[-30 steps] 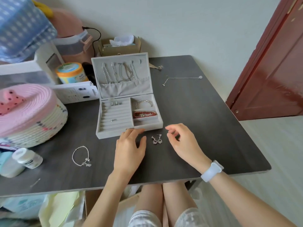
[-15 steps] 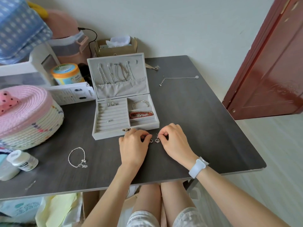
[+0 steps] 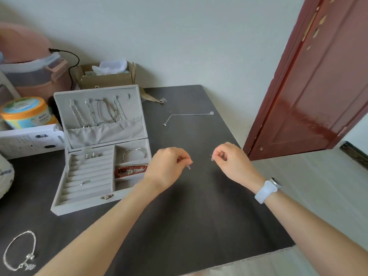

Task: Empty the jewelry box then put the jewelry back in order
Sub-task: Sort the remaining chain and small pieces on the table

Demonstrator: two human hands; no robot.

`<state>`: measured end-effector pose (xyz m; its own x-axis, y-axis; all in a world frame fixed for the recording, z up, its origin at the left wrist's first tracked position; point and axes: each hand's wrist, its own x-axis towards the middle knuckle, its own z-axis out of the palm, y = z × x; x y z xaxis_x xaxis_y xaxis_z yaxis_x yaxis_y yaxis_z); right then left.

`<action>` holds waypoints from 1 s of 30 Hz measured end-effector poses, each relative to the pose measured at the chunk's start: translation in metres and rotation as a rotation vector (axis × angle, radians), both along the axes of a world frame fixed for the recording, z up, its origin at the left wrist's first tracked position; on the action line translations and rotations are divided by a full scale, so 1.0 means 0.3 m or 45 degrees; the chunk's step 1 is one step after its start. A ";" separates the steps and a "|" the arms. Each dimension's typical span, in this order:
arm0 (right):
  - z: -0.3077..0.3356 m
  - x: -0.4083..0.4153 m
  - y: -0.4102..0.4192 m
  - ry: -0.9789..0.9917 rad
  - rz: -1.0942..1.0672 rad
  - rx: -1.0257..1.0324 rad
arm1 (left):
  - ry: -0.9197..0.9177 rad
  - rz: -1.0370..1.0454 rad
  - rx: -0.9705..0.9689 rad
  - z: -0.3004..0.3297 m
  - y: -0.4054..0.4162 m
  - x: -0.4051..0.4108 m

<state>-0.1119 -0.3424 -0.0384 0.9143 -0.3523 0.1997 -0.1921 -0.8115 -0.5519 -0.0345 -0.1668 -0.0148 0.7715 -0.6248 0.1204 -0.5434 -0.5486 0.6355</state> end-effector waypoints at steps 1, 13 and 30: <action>0.000 0.029 -0.043 0.032 -0.025 -0.010 | 0.048 -0.030 0.045 -0.003 -0.042 0.036; -0.052 0.438 -0.339 0.083 -0.175 0.203 | 0.244 0.143 -0.036 -0.111 -0.444 0.427; -0.098 0.534 -0.380 -0.170 -0.244 0.073 | -0.077 0.366 -0.169 -0.186 -0.584 0.520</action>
